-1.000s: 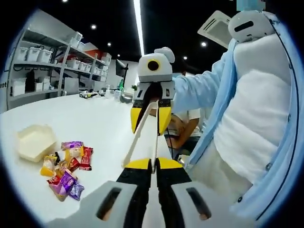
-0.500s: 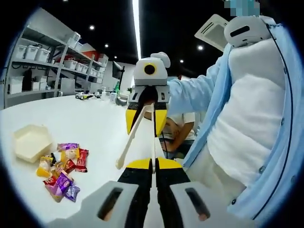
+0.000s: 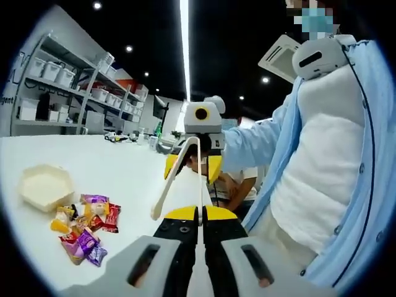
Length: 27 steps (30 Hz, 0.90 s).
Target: Place the target food into the container with the food tongs after gripping and lifting it, then release it inside without dropping or visibly crushing the food.
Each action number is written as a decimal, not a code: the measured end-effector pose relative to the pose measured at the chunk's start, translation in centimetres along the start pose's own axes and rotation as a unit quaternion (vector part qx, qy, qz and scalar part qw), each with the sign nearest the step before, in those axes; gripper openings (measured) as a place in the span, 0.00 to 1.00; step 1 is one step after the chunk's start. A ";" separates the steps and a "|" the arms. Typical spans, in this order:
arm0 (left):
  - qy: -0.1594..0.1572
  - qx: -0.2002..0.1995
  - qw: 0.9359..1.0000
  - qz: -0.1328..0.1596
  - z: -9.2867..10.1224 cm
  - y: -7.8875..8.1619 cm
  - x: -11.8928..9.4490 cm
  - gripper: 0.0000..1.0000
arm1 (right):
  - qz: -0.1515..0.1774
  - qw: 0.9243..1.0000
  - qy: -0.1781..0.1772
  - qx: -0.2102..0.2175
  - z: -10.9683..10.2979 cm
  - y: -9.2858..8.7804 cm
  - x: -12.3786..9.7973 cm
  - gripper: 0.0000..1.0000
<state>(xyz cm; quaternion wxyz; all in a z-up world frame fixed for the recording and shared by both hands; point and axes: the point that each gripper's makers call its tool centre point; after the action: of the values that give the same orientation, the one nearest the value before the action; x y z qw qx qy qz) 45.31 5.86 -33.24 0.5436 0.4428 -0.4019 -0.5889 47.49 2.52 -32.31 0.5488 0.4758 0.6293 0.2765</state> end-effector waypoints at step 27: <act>-0.029 -0.012 0.999 0.008 1.3 0.1 0.8 0.00 | 0.023 0.999 0.024 -0.030 -1.7 1.3 2.1 0.25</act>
<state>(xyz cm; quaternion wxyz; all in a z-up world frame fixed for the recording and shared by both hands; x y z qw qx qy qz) 44.08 5.03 -32.86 0.5417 0.4159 -0.4135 -0.6021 46.40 5.20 -31.68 0.5409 0.4669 0.6224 0.3193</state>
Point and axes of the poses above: the point that each gripper's makers call its tool centre point, and the gripper's own axes: x roughly forward along the fingers, z roughly to its right, y roughly out of its top, and after that the axes turned 3 degrees about -z, right-handed
